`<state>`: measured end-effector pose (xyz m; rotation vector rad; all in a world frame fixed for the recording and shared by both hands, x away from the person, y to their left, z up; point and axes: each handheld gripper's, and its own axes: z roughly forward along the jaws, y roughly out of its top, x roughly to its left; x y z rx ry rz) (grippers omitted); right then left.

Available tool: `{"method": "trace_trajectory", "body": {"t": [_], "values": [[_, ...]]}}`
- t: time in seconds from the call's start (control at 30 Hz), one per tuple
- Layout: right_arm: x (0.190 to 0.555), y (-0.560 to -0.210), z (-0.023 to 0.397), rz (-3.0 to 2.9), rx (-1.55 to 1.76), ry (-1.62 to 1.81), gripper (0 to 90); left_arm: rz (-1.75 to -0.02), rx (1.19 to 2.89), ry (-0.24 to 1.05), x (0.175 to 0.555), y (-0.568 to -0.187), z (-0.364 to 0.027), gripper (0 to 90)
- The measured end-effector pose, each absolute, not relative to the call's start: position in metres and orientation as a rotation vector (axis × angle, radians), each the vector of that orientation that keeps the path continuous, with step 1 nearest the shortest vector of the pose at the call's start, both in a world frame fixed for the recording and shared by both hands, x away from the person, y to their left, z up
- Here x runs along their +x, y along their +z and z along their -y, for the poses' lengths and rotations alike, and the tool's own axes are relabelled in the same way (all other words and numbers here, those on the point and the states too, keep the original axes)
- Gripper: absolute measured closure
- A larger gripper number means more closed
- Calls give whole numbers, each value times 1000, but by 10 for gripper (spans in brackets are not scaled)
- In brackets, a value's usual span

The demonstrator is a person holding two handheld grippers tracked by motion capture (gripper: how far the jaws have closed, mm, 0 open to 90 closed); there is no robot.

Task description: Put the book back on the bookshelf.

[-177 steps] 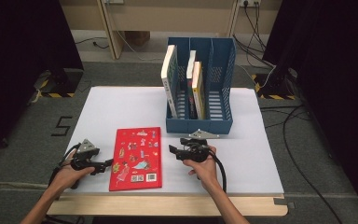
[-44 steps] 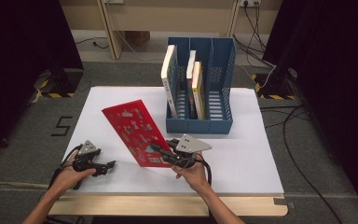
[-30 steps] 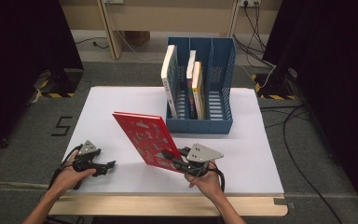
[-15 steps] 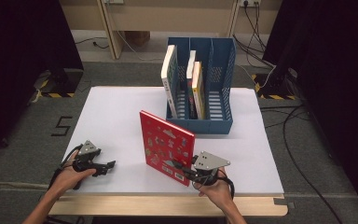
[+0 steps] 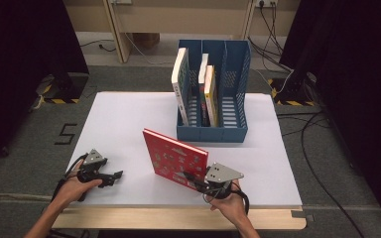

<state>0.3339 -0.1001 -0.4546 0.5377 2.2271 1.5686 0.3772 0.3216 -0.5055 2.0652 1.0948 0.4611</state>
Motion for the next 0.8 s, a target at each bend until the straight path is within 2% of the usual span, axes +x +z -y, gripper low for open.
{"method": "trace_trajectory", "body": {"t": [0.8], "values": [[344,-443,83,-2119,539,1774,715,-1095,2064,459,377,-506,-322,133]]}}
